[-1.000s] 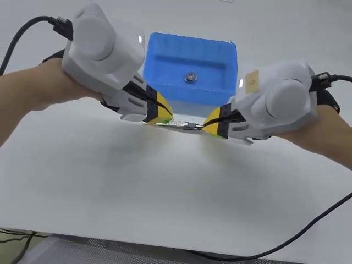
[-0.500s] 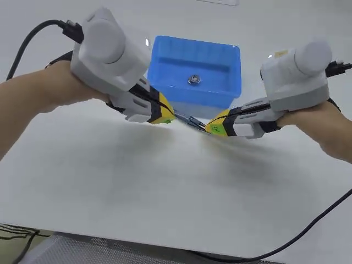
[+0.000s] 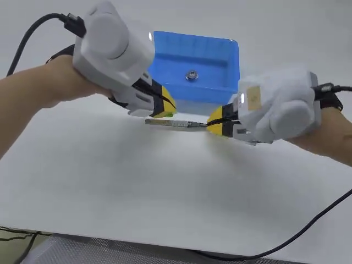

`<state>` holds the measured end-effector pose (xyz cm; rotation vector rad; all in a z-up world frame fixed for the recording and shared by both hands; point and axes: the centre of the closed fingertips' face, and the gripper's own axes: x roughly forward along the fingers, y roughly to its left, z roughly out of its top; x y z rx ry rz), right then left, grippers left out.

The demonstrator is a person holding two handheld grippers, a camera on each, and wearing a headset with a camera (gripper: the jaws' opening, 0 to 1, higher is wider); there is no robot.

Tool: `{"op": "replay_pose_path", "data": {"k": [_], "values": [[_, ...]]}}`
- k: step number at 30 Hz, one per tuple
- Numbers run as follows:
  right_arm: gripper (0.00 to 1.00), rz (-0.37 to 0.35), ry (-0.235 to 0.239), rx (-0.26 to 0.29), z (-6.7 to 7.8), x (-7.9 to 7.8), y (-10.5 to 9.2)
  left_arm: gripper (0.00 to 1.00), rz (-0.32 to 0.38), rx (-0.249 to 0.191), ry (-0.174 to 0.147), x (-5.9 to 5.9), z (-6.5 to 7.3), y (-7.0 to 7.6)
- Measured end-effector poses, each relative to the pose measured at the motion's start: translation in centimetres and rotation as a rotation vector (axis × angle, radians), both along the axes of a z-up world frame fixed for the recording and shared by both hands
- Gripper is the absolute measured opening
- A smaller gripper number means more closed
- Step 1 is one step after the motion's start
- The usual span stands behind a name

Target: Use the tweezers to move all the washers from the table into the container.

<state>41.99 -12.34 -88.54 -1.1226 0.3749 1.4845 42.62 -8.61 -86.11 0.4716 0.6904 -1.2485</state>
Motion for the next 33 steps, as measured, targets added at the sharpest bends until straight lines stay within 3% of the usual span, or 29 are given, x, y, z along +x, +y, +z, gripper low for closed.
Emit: {"op": "replay_pose_path", "data": {"k": [5, 7, 8, 10, 11, 12, 14, 15, 16, 17, 21, 23, 27, 29, 32, 33], "values": [[0.03, 0.101, -0.218, -0.065, -0.1, 0.6, -0.1, 0.05, -0.023, 0.024, 0.008, -0.7, -0.6, -0.3], [0.02, 0.132, -0.267, -0.075, -0.1, 0.5, -0.2, 0.05, -0.031, 0.022, 0.01, -1.0, -0.6, -0.4], [0.02, 0.118, -0.264, -0.066, -0.1, 0.4, -0.3, 0.05, -0.033, 0.022, 0.01, -1.1, -0.6, -0.5], [0.02, 0.137, -0.313, -0.079, 0.0, 0.5, -0.5, 0.05, -0.04, 0.019, 0.01, -1.3, -0.5, -0.6], [0.02, 0.136, -0.315, -0.082, -0.1, 0.4, -0.6, 0.05, -0.04, 0.014, 0.015, -1.3, -0.5, -0.7], [0.02, 0.129, -0.291, -0.074, -0.3, 0.0, -0.7, 0.05, -0.044, 0.019, 0.015, -1.5, -0.7, -0.8], [0.02, 0.122, -0.294, -0.07, -0.2, -0.1, -0.7, 0.05, -0.046, 0.035, -0.001, -1.3, -0.9, -0.7], [0.02, 0.094, -0.264, -0.059, -0.2, -0.1, -0.7, 0.05, -0.045, 0.034, 0.002, -1.4, -0.9, -0.7], [0.02, 0.056, -0.233, -0.037, -0.1, 0.0, -0.8, 0.05, -0.049, 0.013, 0.035, -1.8, -0.8, -1.0], [0.02, 0.051, -0.224, -0.034, -0.1, 0.0, -0.7, 0.05, -0.056, 0.014, 0.038, -1.9, -0.8, -1.0], [0.02, -0.025, -0.112, 0.001, -0.1, 0.2, -0.7, 0.05, -0.066, 0.059, 0.034, -2.1, -1.6, -0.8], [0.03, -0.043, -0.083, 0.019, 0.2, 0.2, -0.6, 0.05, -0.069, 0.056, 0.032, -2.2, -1.6, -0.8], [0.04, -0.125, 0.072, 0.085, 0.5, -0.3, -0.3, 0.05, -0.079, 0.059, 0.029, -2.3, -1.6, -0.9], [0.07, -0.15, 0.125, 0.11, 0.6, -0.5, -0.1, 0.05, -0.076, 0.056, 0.029, -2.2, -1.5, -0.9], [0.07, -0.16, 0.123, 0.12, 0.8, 0.0, 0.2, 0.05, -0.079, 0.058, 0.025, -2.1, -1.5, -0.9], [0.06, -0.169, 0.154, 0.136, 0.9, -0.2, 0.4, 0.05, -0.078, 0.058, 0.025, -2.1, -1.6, -0.9]]}}
